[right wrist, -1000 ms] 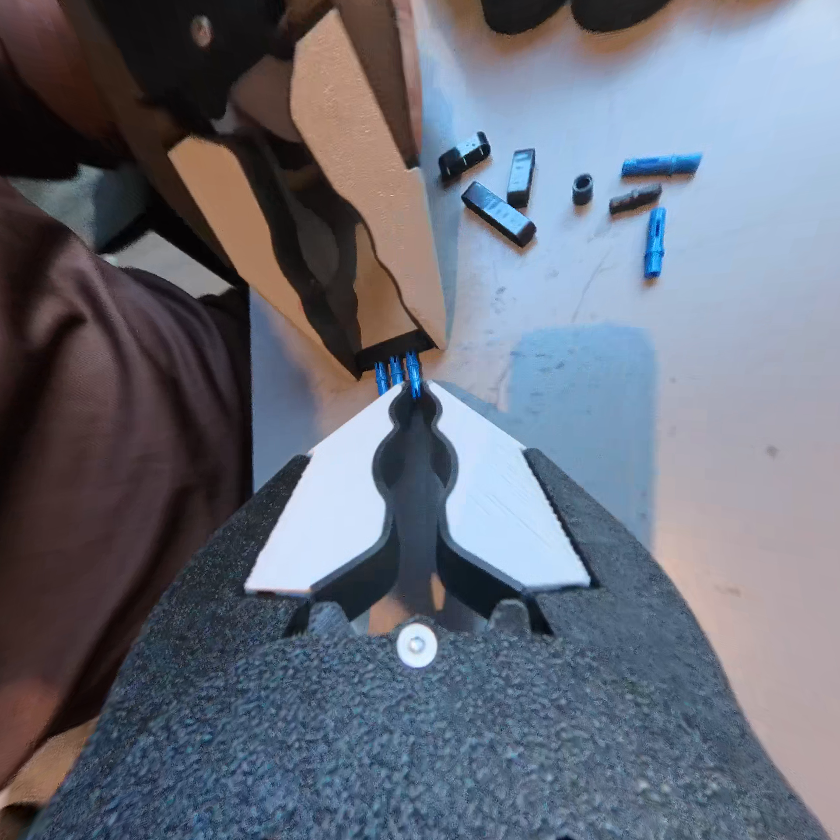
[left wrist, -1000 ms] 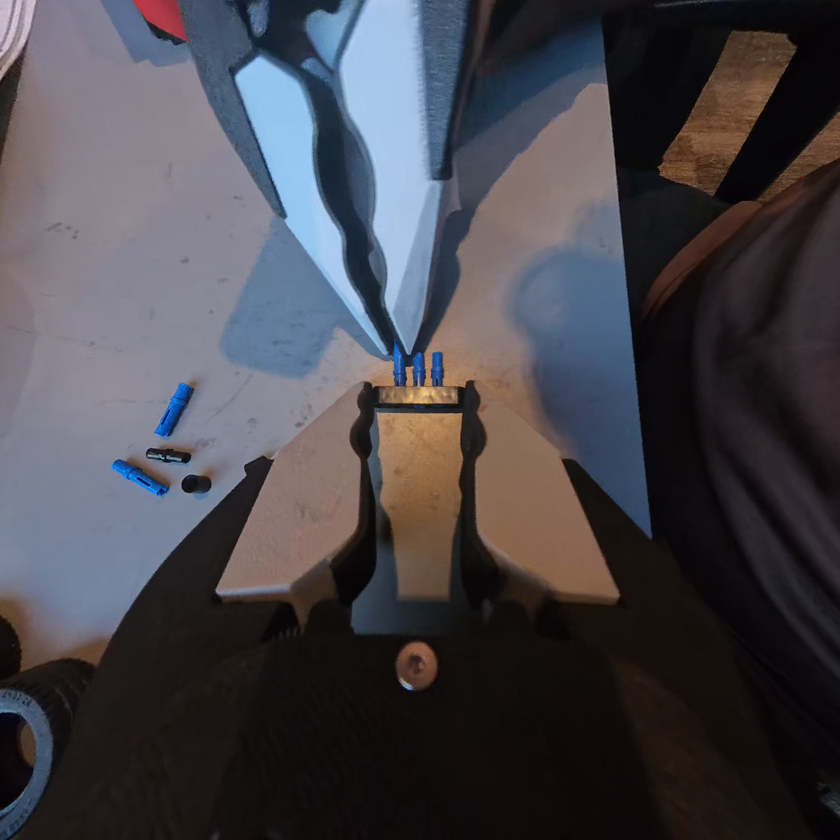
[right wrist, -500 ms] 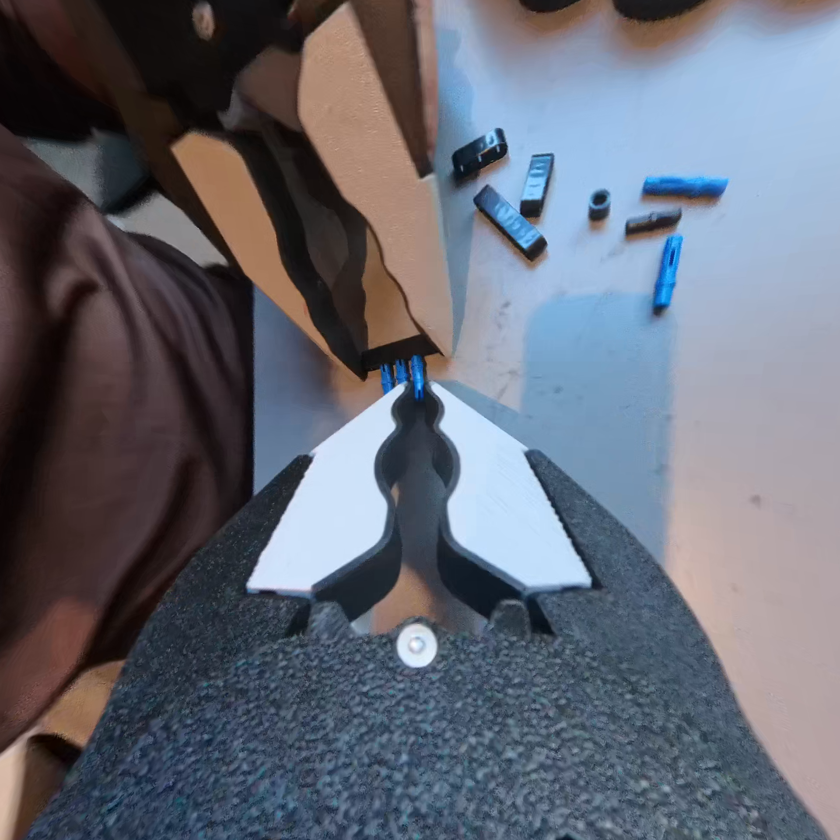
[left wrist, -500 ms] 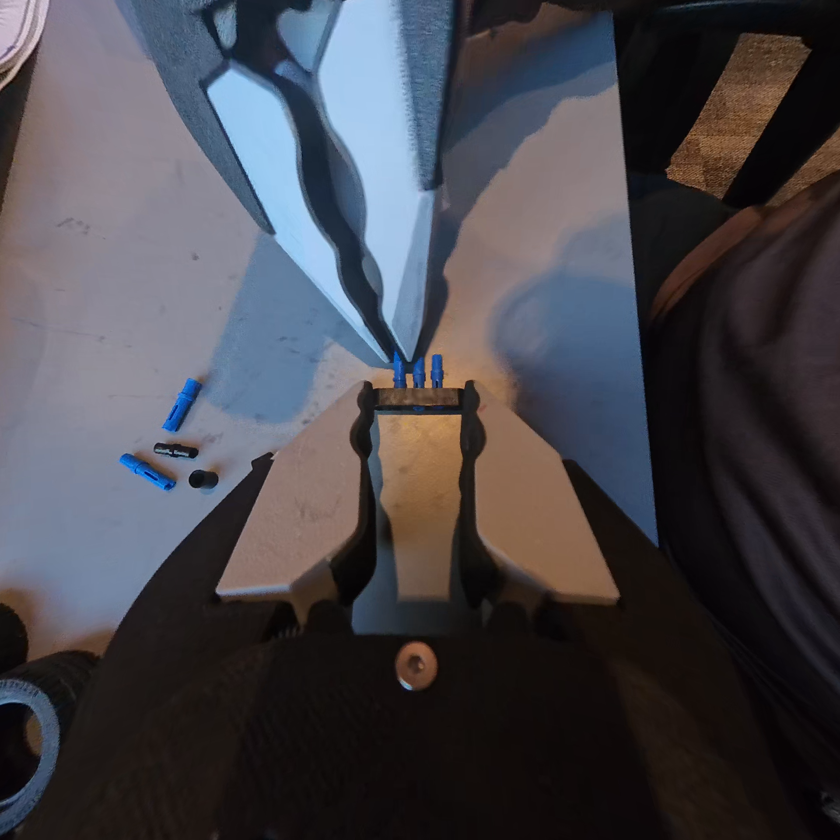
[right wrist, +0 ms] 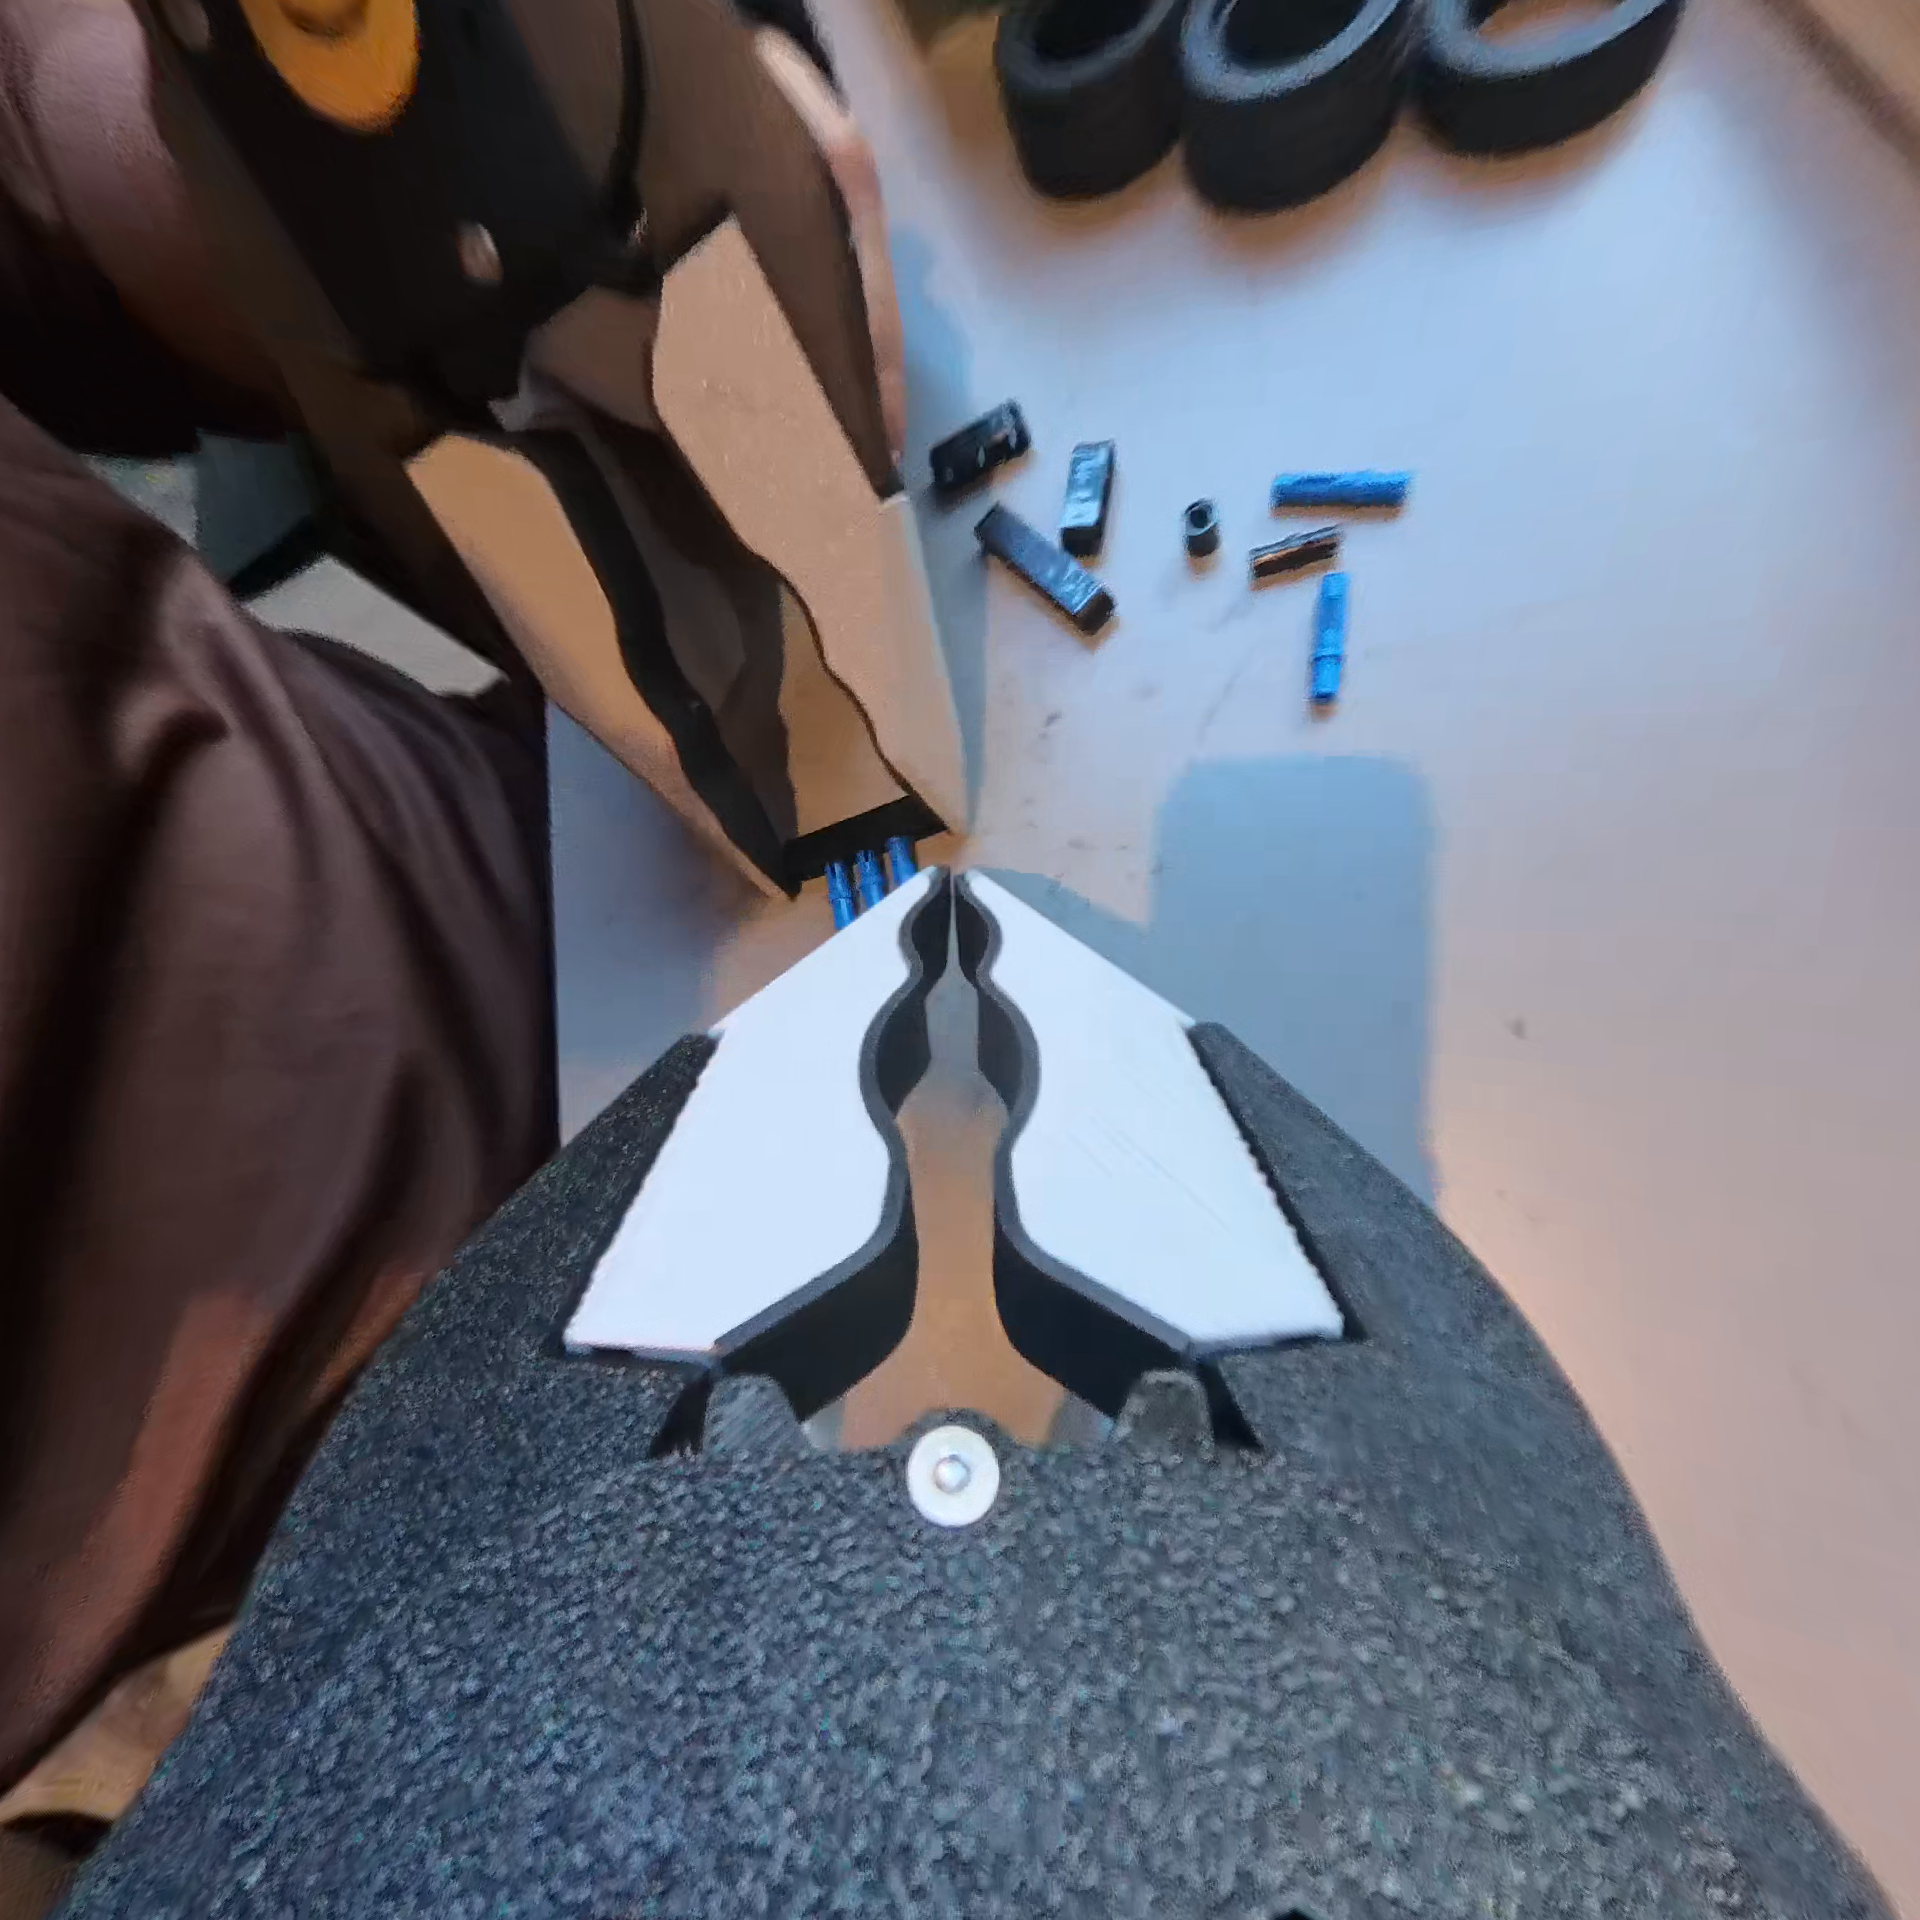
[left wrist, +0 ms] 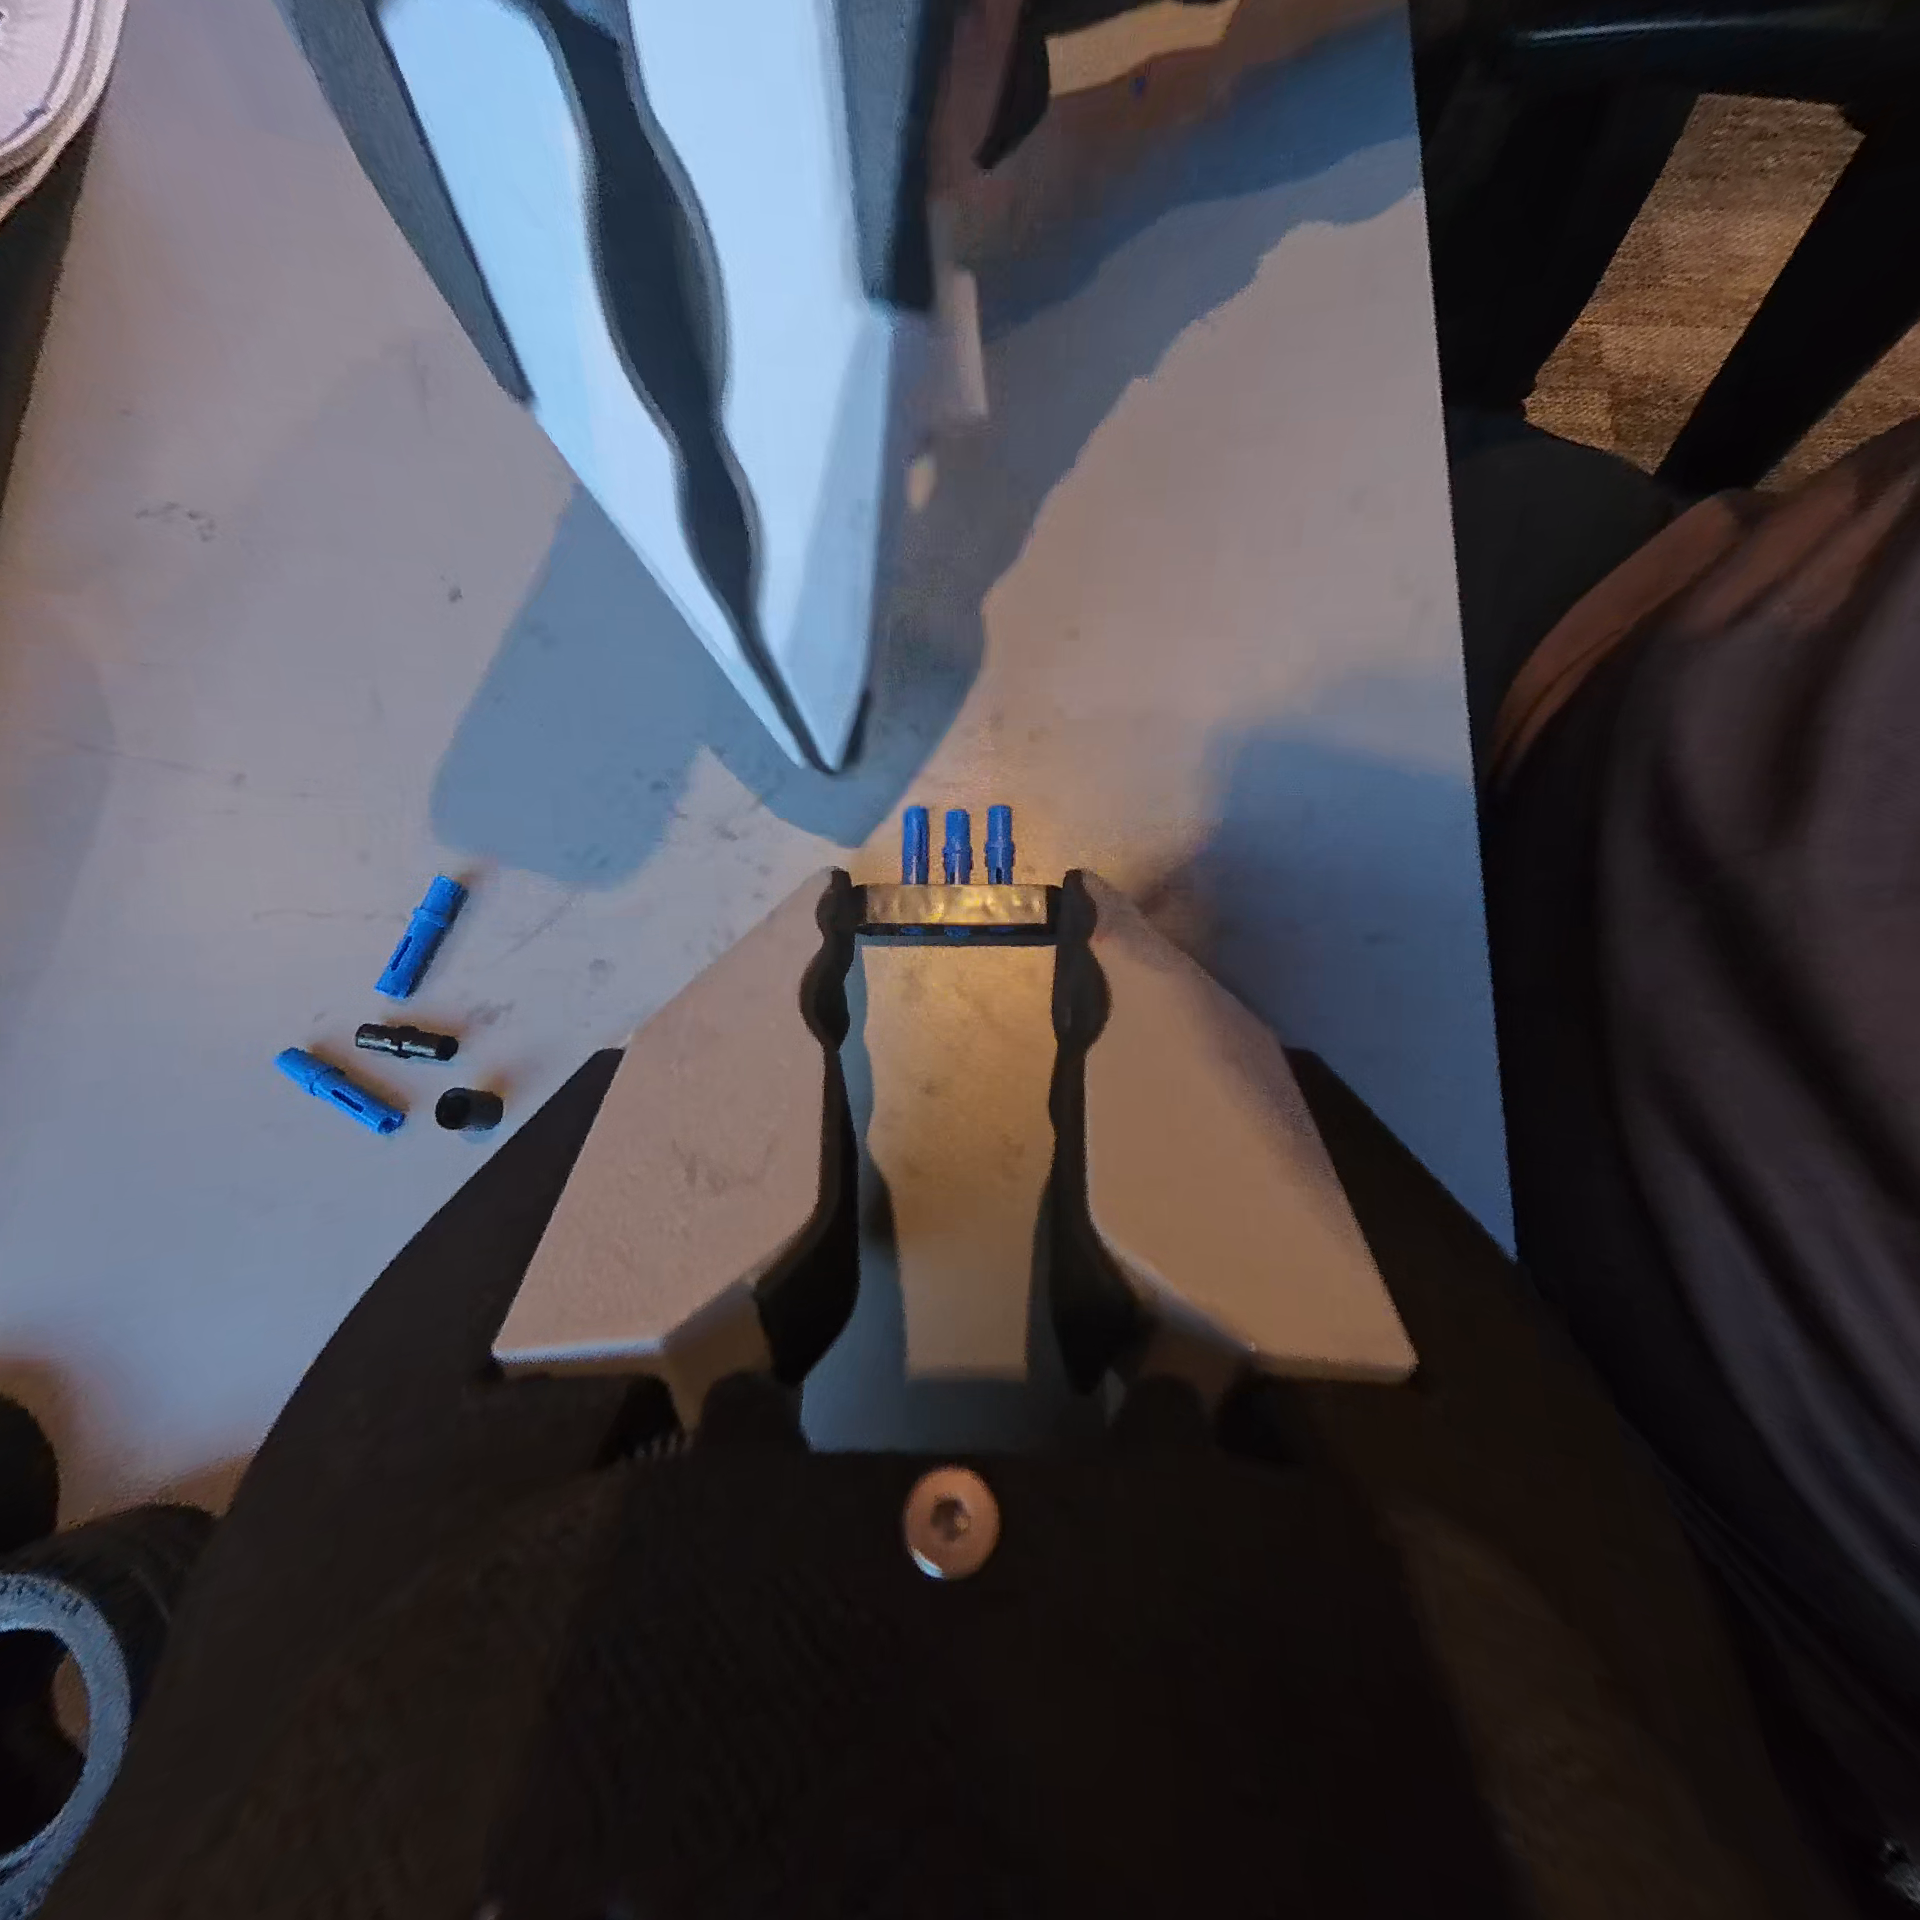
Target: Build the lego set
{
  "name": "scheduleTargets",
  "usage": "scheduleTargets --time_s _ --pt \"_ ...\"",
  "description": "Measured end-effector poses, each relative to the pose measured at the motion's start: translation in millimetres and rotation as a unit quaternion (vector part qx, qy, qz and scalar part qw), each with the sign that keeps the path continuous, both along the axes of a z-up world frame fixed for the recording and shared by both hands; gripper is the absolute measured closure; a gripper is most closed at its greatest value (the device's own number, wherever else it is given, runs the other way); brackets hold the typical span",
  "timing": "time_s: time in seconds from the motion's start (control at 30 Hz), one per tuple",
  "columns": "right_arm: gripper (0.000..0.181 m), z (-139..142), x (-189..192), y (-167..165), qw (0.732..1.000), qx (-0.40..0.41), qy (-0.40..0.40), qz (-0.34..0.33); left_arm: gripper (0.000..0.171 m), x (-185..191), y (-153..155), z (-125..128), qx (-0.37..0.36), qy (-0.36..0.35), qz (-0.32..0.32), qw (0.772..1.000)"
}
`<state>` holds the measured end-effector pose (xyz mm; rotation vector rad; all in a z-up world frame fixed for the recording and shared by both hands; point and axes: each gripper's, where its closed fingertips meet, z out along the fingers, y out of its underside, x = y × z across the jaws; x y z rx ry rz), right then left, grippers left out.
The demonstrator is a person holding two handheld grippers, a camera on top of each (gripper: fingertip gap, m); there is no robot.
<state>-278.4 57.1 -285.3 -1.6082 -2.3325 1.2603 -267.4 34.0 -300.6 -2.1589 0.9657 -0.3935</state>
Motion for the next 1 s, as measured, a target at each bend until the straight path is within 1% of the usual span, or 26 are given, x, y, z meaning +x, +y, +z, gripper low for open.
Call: scheduleTargets --time_s 0.07,0.13,0.2,0.3,0.37,0.43,0.5,0.57,0.63,0.77,0.83,0.9,1.0 --pt "0.176 12.2 -0.4 6.6 0.999 -0.045 0.008 -0.025 0.134 -2.1 2.1 0.1 0.000 0.000 0.010 1.000" --pt "0.175 17.2 3.3 4.6 0.996 -0.078 0.014 -0.034 0.134 -6.8 6.5 0.1 -0.009 -0.008 0.032 0.999" --pt "0.175 10.7 8.1 3.5 0.997 -0.059 0.026 -0.043 0.134 -9.8 9.5 0.1 -0.013 -0.012 0.046 0.999" --pt "0.177 -1.7 9.8 11.4 0.995 -0.005 0.050 -0.084 0.134 -10.2 9.5 0.2 -0.010 -0.010 0.047 0.999" --pt "0.177 -2.1 12.6 8.5 0.994 0.004 0.059 -0.095 0.134 -11.3 10.0 0.4 -0.009 -0.008 0.051 0.999" --pt "0.176 3.7 14.8 1.9 0.992 0.003 0.078 -0.101 0.134 -13.4 11.5 1.2 0.003 0.002 0.059 0.998" --pt "0.173 8.2 15.5 0.2 0.988 0.004 0.093 -0.122 0.134 -19.0 16.6 5.4 0.037 0.022 0.082 0.996" --pt "0.171 9.2 16.1 1.0 0.984 -0.010 0.094 -0.153 0.134 -19.8 21.9 17.5 0.096 0.031 0.097 0.990" --pt "0.165 14.8 14.8 1.3 0.977 -0.043 0.105 -0.181 0.134 -13.7 22.5 28.2 0.140 0.031 0.096 0.985" --pt "0.162 31.3 13.1 -4.2 0.966 -0.112 0.132 -0.194 0.134 -2.0 21.1 41.3 0.198 0.036 0.097 0.975" --pt "0.163 32.0 13.1 -7.0 0.964 -0.132 0.127 -0.195 0.134 1.3 20.4 47.3 0.227 0.044 0.101 0.968" --pt "0.170 35.6 13.1 -11.8 0.961 -0.152 0.131 -0.189 0.134 4.6 19.2 50.4 0.247 0.057 0.097 0.962" --pt "0.175 38.3 12.6 -12.1 0.959 -0.163 0.137 -0.188 0.134 7.5 19.1 48.4 0.261 0.081 0.094 0.957"
